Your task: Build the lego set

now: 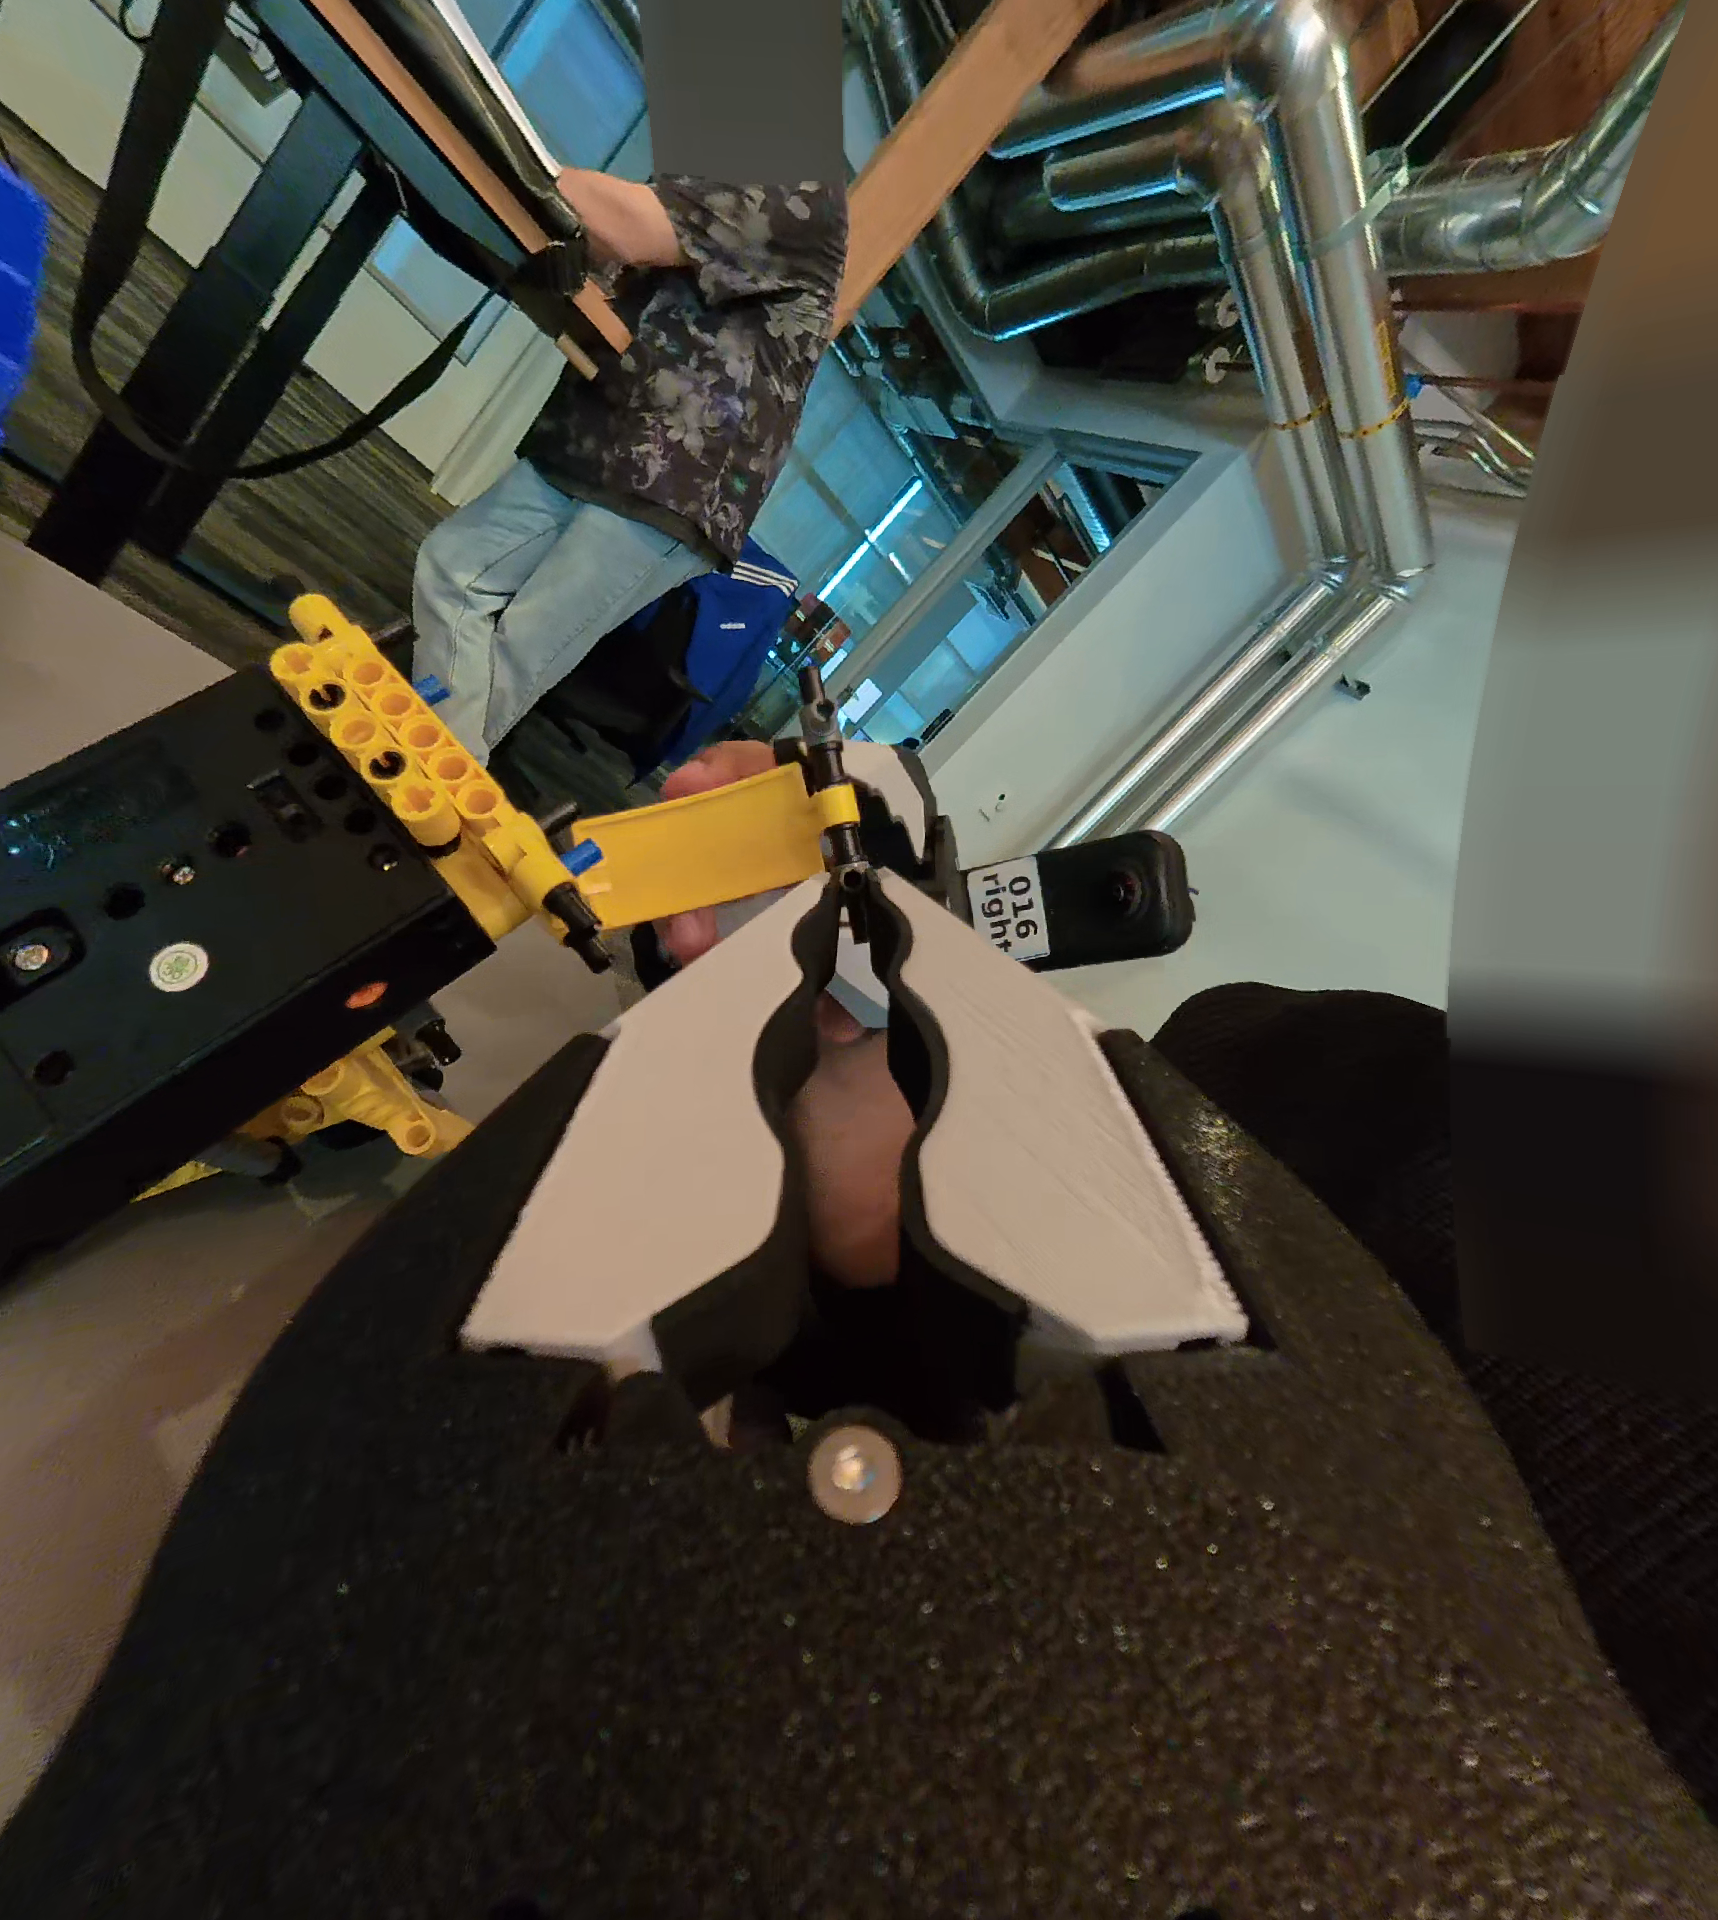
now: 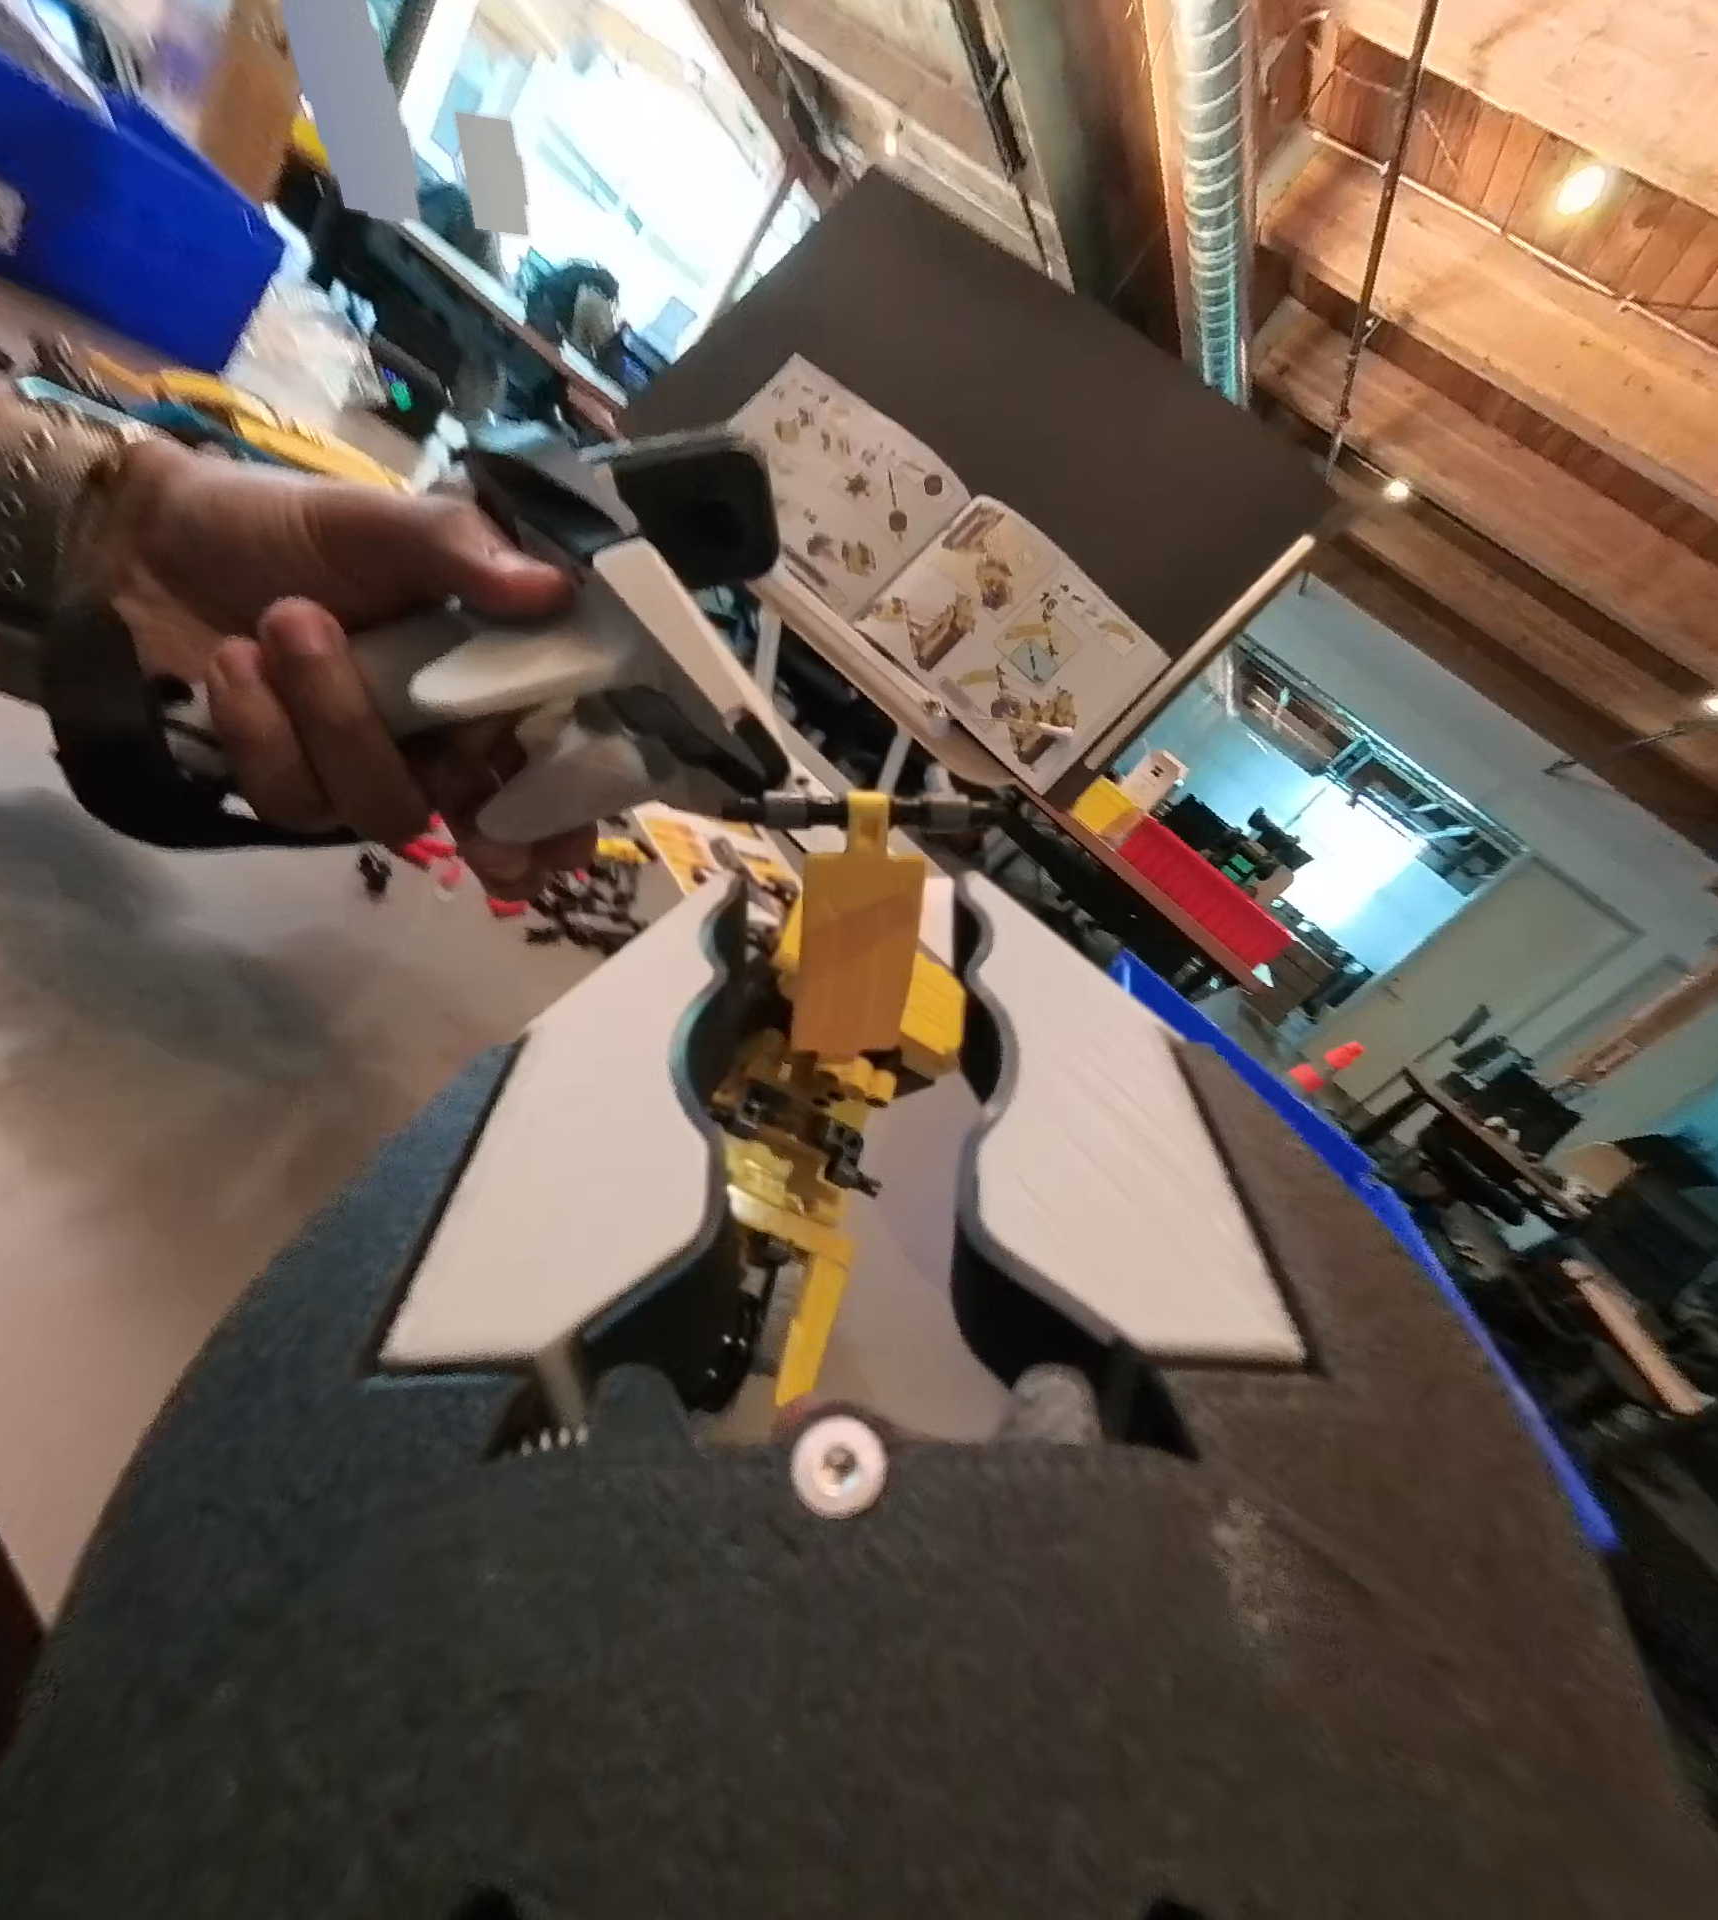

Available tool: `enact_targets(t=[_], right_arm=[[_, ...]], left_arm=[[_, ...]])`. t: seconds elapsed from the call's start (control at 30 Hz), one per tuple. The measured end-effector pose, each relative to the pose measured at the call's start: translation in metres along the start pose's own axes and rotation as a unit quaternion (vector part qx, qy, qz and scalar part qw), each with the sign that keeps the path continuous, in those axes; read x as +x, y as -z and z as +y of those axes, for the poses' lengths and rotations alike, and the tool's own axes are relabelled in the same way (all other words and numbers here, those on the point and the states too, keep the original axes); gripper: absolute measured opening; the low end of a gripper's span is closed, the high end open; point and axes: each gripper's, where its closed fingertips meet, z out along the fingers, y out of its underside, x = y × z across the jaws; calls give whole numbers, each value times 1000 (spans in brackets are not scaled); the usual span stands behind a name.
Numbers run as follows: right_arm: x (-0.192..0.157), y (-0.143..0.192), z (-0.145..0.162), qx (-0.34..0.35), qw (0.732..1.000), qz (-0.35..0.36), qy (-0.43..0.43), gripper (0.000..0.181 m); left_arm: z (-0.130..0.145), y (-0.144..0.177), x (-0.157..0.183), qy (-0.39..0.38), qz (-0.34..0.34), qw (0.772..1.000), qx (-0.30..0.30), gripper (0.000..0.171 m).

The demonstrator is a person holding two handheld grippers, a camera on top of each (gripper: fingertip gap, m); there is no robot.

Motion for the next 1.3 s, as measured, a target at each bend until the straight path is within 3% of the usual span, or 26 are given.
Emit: enact_targets(t=[0.13, 0.3, 0.67, 0.8, 0.93, 1.3], right_arm=[[2, 4, -15, 72, 993, -16, -91, 56], [0, 4, -27, 131, 978, -37, -156, 59], [-8, 6, -34, 137, 983, -43, -117, 64], [-6, 9, -37, 140, 985, -34, -96, 51], [-6, 11, -38, 140, 985, -36, -91, 49], [-14, 11, -39, 131, 986, -57, -84, 61]], left_arm=[[-2, 0, 3, 12, 14, 1000, 6, 4], [3, -2, 12, 35, 51, 998, -3, 4], [14, -6, 24, 61, 92, 993, -34, 4], [18, -6, 26, 66, 100, 992, -46, 4], [20, -7, 27, 66, 103, 991, -51, 4], [22, -7, 30, 76, 115, 989, -57, 4]])
